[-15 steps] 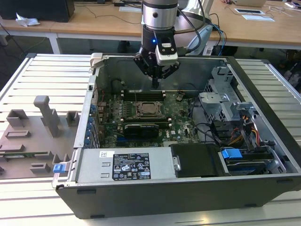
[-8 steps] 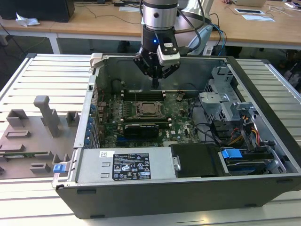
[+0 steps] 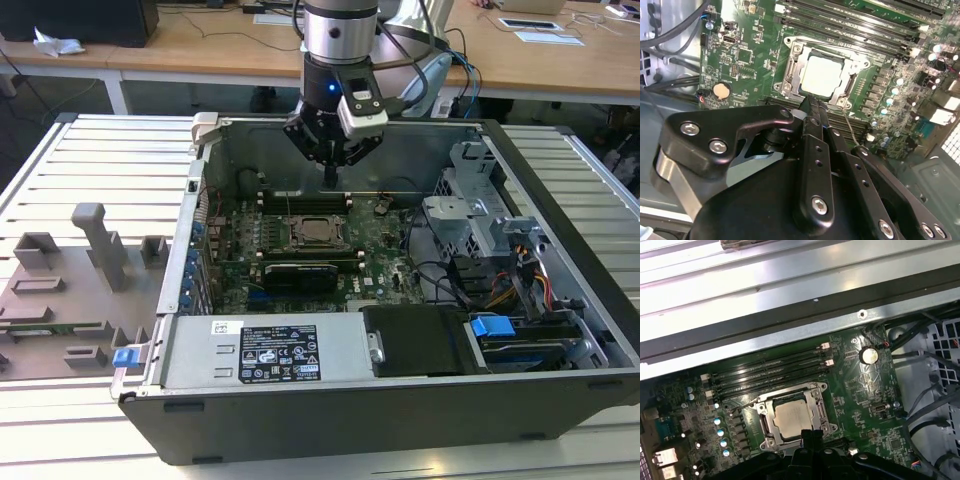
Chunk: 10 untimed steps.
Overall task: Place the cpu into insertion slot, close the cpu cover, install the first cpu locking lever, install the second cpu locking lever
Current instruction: 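Install the first cpu locking lever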
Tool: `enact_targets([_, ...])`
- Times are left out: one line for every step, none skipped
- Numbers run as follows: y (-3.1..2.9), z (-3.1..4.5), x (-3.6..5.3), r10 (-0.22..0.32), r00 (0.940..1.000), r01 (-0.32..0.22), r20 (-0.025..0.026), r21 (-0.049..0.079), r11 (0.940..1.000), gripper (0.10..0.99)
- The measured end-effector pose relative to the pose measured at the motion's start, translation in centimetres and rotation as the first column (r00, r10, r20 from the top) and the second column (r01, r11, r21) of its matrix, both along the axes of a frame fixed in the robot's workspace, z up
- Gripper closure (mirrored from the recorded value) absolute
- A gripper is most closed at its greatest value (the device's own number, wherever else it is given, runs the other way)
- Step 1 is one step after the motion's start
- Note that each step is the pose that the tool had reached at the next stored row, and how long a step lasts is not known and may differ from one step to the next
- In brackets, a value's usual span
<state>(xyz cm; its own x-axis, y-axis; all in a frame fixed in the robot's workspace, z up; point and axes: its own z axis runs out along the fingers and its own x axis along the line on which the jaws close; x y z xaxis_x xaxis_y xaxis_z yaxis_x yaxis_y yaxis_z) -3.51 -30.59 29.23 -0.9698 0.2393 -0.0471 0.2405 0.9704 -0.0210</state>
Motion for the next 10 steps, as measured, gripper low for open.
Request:
enact_targets([0.0, 0.0, 0.0, 0.013, 0.9999, -0.013, -0.0001, 0.0, 0.9999, 0.98])
enact_targets([0.0, 0.0, 0.0, 0.025, 0.9997, -0.025, 0.0, 0.0, 0.9997, 0.98])
enact_targets([0.0, 0.0, 0.0, 0.034, 0.9994, -0.034, 0.0, 0.0, 0.9994, 0.98])
enact_targets([0.0, 0.0, 0.0, 0.042, 0.9991, -0.042, 0.0, 0.0, 0.9991, 0.98])
enact_targets([0.0, 0.0, 0.0, 0.054, 0.9985, -0.054, 0.0, 0.0, 0.9985, 0.98])
enact_targets([0.0, 0.0, 0.0, 0.061, 0.9981, -0.061, 0.0, 0.0, 0.9981, 0.98])
enact_targets([0.0, 0.0, 0.0, 0.068, 0.9977, -0.068, 0.0, 0.0, 0.9977, 0.98])
enact_targets([0.0, 0.0, 0.0, 0.075, 0.9972, -0.075, 0.0, 0.0, 0.9972, 0.98])
enact_targets([0.0, 0.0, 0.0, 0.08, 0.9968, -0.08, 0.0, 0.0, 0.9968, 0.98])
enact_targets([0.0, 0.0, 0.0, 0.089, 0.9961, -0.089, 0.0, 0.0, 0.9961, 0.98])
